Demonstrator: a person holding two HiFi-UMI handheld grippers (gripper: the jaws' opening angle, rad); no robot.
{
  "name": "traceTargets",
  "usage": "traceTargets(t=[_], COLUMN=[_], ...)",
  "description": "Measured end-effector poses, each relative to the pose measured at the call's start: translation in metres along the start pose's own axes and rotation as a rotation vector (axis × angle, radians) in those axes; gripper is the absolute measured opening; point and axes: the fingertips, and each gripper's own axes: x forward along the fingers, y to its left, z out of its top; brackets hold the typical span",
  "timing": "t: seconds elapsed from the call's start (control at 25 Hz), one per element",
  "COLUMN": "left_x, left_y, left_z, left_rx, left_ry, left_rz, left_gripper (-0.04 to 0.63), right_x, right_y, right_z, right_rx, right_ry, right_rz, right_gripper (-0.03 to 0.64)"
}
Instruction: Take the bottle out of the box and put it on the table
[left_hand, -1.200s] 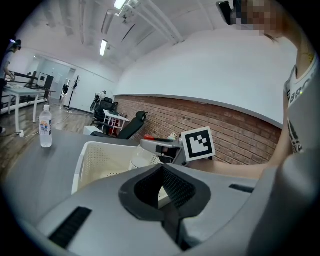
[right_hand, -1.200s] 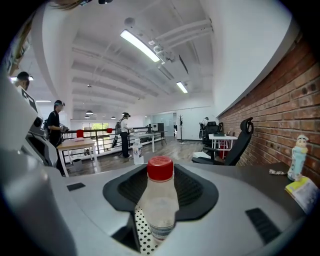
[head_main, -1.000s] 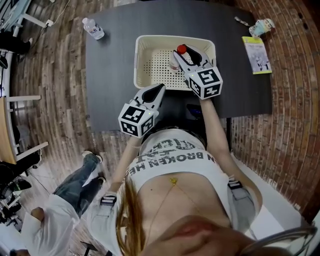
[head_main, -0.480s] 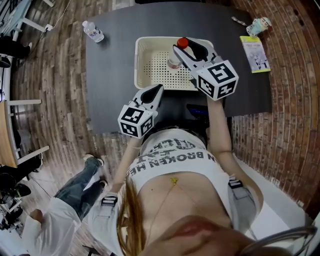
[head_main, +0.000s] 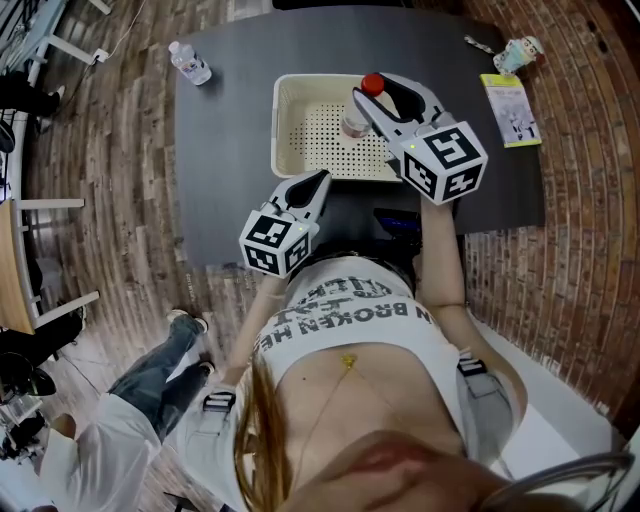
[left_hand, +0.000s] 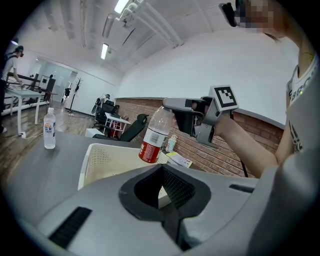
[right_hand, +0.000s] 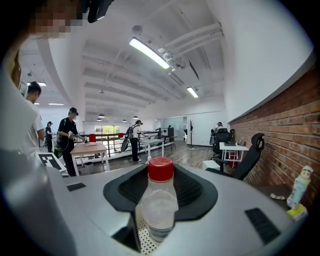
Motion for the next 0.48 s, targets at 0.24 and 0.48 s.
traceTargets(t=[0.24,0.48], left_x=[-0.0005,-0.0008], left_y=[0.0001,-0.0035], left_z=[-0.0013,-0.0025], left_rx=[-0.001,0.000], left_ry=[0.003,0.002], left_rz=[0.004,0.006], left_gripper=[0.000,0.000], right_x=[-0.0019,-0.0058], right_y=[0.0008,0.0010], right_z=[0.0004,-0.0011], right_rx=[-0.009,-0.009], right_ry=[0.004,0.003], right_rz=[0.002,0.007], right_gripper=[0.153,0.153])
